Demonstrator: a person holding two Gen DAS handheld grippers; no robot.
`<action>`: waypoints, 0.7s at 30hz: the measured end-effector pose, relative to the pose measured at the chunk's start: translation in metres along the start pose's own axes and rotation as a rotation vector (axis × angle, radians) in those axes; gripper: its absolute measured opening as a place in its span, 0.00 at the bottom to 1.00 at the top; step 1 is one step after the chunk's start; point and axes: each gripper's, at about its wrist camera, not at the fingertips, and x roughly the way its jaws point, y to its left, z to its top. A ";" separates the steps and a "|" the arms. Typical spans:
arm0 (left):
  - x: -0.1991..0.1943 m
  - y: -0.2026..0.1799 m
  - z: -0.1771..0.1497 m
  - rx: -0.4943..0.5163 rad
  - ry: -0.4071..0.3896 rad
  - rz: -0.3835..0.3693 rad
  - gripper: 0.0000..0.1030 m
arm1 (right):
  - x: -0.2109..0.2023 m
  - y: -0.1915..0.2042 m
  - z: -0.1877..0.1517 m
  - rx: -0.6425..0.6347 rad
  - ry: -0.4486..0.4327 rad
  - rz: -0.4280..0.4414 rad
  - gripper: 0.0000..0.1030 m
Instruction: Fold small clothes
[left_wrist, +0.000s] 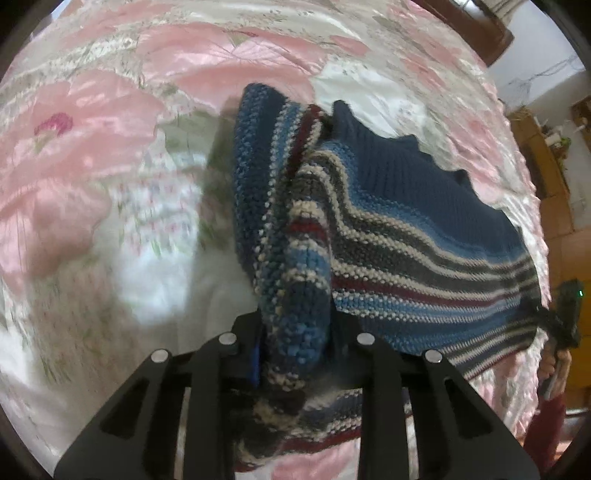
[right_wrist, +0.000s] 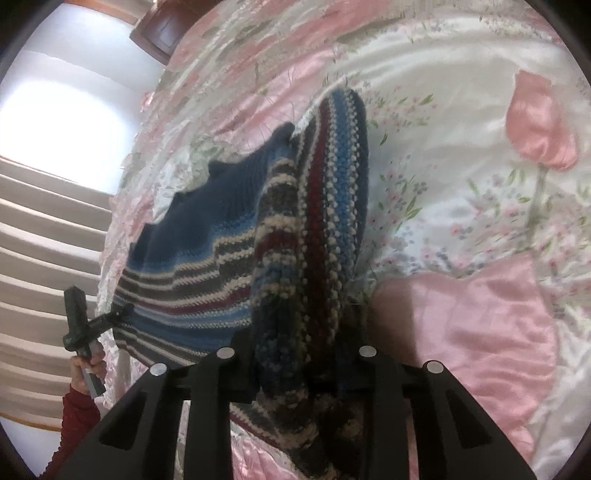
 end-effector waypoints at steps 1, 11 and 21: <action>0.001 0.000 -0.004 0.017 -0.001 0.007 0.24 | 0.002 -0.002 -0.001 -0.007 0.011 -0.036 0.28; 0.003 -0.012 -0.011 0.054 -0.053 0.119 0.45 | 0.008 0.005 -0.012 -0.055 0.028 -0.165 0.51; -0.045 -0.069 -0.020 0.095 -0.214 0.102 0.56 | -0.012 -0.007 -0.036 -0.027 0.030 -0.127 0.63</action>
